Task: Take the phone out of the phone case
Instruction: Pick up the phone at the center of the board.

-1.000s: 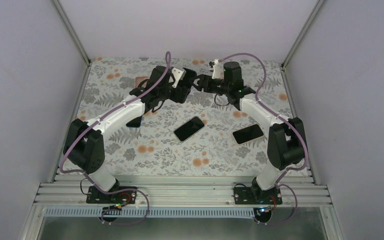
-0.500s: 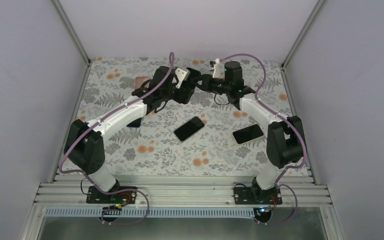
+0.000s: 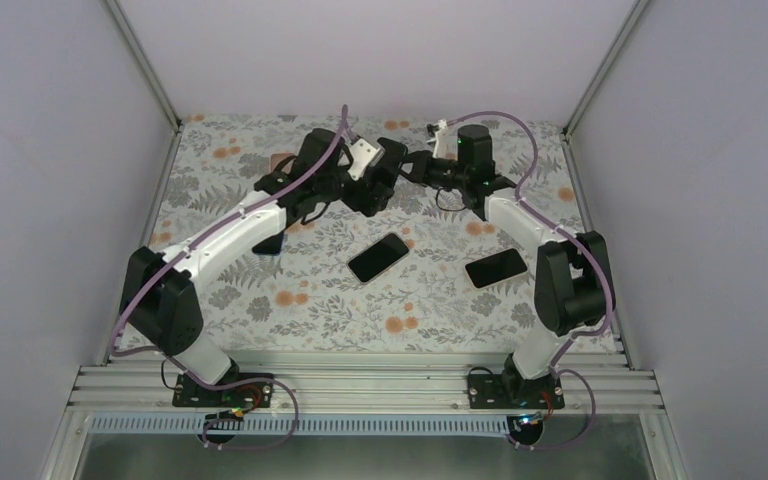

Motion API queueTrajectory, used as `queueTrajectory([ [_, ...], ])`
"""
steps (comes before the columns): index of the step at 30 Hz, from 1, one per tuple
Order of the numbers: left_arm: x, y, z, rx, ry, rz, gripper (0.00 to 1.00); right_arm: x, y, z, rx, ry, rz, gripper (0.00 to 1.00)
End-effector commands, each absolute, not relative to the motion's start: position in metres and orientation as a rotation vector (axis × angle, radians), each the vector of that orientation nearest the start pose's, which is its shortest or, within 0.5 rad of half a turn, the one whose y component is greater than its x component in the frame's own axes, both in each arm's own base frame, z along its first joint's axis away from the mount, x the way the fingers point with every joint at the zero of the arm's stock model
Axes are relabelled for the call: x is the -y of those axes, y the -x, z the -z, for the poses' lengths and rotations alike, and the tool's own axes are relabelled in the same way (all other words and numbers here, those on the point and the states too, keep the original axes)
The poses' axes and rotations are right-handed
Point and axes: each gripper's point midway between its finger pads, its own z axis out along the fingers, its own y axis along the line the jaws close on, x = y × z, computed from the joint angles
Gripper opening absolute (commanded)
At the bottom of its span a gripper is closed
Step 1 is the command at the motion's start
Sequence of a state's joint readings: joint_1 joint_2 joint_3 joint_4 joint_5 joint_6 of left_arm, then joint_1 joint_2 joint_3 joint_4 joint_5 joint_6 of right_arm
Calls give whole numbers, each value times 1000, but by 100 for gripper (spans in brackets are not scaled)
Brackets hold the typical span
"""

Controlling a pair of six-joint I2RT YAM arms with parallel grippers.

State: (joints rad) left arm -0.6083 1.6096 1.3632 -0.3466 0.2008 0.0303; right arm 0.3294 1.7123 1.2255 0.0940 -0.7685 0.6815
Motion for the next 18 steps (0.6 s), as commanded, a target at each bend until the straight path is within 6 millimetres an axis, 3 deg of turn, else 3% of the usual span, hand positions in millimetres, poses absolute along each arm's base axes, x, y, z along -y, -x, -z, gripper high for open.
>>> queueTrajectory([
  [1, 302, -361, -282, -1932, -893, 656, 100, -259, -414, -277, -1975, 288, -1409, 4],
  [11, 266, -352, -301, -1885, -920, 942, 100, -259, -370, -323, -1774, 627, -1503, 4],
  [18, 271, -321, -321, -1766, -1038, 1115, 100, -261, -334, -345, -1650, 848, -1572, 4],
])
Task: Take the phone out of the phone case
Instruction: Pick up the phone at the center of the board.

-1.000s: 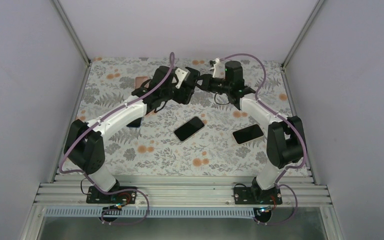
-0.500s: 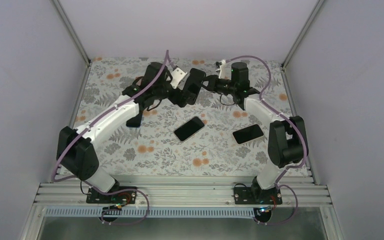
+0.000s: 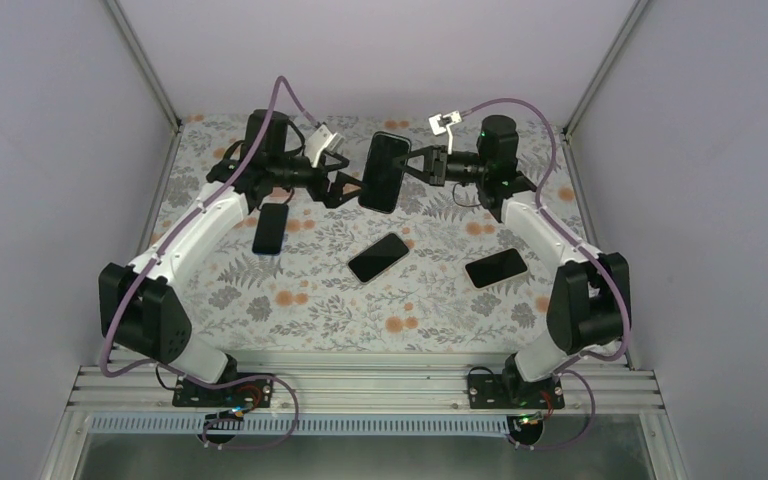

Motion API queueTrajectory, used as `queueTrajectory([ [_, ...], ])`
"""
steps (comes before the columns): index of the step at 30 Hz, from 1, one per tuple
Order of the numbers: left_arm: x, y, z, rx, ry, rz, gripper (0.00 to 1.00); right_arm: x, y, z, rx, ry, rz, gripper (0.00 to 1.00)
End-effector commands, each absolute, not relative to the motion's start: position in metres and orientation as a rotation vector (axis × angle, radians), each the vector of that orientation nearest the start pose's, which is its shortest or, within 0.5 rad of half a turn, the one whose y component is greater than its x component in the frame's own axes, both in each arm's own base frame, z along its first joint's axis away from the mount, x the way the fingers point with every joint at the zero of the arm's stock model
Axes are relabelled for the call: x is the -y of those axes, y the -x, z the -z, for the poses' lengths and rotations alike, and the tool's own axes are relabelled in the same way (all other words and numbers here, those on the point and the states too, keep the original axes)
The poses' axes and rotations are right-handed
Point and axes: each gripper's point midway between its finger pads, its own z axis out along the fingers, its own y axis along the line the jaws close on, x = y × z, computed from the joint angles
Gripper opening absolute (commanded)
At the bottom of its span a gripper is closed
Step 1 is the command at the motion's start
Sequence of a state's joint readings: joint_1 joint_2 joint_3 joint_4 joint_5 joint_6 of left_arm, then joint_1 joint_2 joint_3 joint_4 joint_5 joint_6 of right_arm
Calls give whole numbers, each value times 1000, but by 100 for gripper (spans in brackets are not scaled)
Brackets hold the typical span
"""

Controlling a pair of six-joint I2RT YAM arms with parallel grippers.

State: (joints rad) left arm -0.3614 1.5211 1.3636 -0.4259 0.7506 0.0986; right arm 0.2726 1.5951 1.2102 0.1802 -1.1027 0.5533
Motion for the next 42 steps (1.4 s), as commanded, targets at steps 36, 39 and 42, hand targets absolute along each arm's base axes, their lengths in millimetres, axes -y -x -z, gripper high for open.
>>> queueTrajectory([
  [36, 293, -293, -341, -1675, -1076, 1378, 3, -271, -312, -359, -1616, 904, -1554, 36],
  [39, 293, -295, -344, -1674, -1061, 1385, 2, -271, -314, -351, -1648, 871, -1538, 49],
  [42, 292, -296, -348, -1667, -1051, 1399, 2, -275, -311, -343, -1661, 868, -1521, 56],
])
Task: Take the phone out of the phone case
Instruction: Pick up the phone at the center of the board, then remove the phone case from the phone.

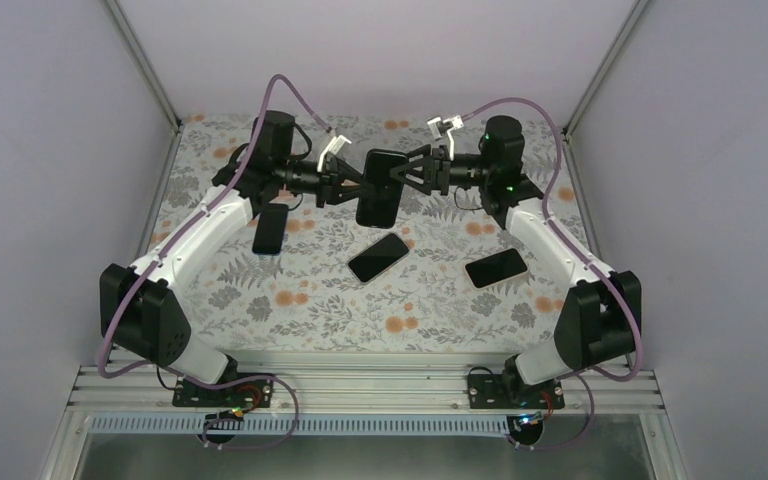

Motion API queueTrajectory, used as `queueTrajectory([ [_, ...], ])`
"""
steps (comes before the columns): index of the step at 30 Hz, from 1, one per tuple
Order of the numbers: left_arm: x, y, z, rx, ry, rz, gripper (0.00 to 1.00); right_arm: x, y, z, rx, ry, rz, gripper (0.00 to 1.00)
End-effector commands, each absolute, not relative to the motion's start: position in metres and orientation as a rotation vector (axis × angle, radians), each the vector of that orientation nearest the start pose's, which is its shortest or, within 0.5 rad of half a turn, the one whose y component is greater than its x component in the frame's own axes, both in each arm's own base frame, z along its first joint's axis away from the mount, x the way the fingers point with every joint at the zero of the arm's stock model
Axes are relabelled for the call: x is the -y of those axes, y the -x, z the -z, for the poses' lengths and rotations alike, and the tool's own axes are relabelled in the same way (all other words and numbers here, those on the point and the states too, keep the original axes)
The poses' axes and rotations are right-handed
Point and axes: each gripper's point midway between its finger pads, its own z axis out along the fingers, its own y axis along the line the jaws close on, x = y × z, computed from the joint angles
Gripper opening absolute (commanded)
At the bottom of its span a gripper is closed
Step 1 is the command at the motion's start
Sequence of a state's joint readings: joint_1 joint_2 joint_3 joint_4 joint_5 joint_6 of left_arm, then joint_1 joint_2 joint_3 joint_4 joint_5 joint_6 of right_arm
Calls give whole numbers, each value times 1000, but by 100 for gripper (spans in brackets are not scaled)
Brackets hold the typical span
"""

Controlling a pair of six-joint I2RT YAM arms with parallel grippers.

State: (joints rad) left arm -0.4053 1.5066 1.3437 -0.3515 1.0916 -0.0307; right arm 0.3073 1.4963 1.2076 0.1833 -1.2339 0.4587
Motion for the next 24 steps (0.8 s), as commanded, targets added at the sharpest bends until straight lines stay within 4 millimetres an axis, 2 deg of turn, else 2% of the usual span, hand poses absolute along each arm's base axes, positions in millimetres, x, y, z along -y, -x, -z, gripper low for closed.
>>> queueTrajectory([
  [1, 292, -298, -349, -1667, -1045, 1405, 2, -277, -310, -341, -1664, 872, -1519, 56],
  [6, 292, -298, -354, -1657, -1036, 1443, 2, -287, -300, -333, -1666, 909, -1519, 51],
  [17, 288, -300, -353, -1663, -1018, 1439, 2, -290, -304, -336, -1670, 894, -1528, 25],
  [24, 287, -298, -349, -1668, -1024, 1439, 2, -289, -307, -348, -1653, 895, -1553, 27],
])
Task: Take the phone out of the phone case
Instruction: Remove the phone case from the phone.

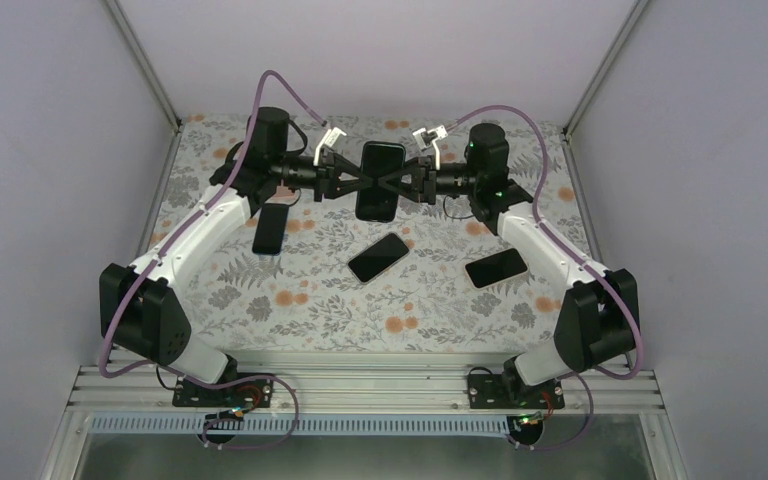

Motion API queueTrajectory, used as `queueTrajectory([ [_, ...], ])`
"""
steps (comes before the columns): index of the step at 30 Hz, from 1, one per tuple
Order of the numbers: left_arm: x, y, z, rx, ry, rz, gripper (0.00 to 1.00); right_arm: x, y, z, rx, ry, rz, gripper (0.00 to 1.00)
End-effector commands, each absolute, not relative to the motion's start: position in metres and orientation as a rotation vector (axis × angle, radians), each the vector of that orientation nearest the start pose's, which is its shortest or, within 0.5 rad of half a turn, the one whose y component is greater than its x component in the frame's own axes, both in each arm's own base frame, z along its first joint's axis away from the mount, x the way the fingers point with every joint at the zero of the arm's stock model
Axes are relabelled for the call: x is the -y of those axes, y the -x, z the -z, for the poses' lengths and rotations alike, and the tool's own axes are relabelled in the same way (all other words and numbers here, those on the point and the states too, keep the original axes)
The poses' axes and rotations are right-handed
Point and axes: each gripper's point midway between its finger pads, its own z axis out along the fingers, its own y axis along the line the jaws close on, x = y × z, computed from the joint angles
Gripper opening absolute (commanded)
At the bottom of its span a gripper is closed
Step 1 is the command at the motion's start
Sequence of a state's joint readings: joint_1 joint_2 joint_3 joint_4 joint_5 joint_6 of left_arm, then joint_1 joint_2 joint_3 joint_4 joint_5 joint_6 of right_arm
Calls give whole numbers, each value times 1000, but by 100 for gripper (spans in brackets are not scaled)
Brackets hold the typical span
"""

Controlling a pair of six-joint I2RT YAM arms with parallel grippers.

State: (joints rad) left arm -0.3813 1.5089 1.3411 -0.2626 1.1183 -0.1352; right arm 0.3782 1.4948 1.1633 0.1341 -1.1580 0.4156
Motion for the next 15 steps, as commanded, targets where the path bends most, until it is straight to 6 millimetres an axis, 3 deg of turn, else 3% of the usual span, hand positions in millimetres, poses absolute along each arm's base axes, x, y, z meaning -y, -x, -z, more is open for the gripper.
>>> queueTrajectory([
  [1, 287, -298, -348, -1670, -1024, 1440, 2, -289, -307, -349, -1652, 896, -1555, 24],
  [5, 287, -298, -348, -1670, -1024, 1438, 2, -289, -306, -349, -1651, 898, -1557, 5],
  [7, 287, -298, -348, -1668, -1028, 1435, 3, -289, -305, -349, -1648, 903, -1558, 4],
  [8, 287, -298, -348, -1668, -1033, 1430, 8, -288, -305, -349, -1646, 907, -1559, 4],
  [12, 282, -294, -344, -1664, -1076, 1388, 45, -284, -301, -359, -1618, 930, -1569, 4],
  [15, 277, -288, -337, -1660, -1105, 1346, 56, -281, -298, -367, -1597, 946, -1584, 4],
])
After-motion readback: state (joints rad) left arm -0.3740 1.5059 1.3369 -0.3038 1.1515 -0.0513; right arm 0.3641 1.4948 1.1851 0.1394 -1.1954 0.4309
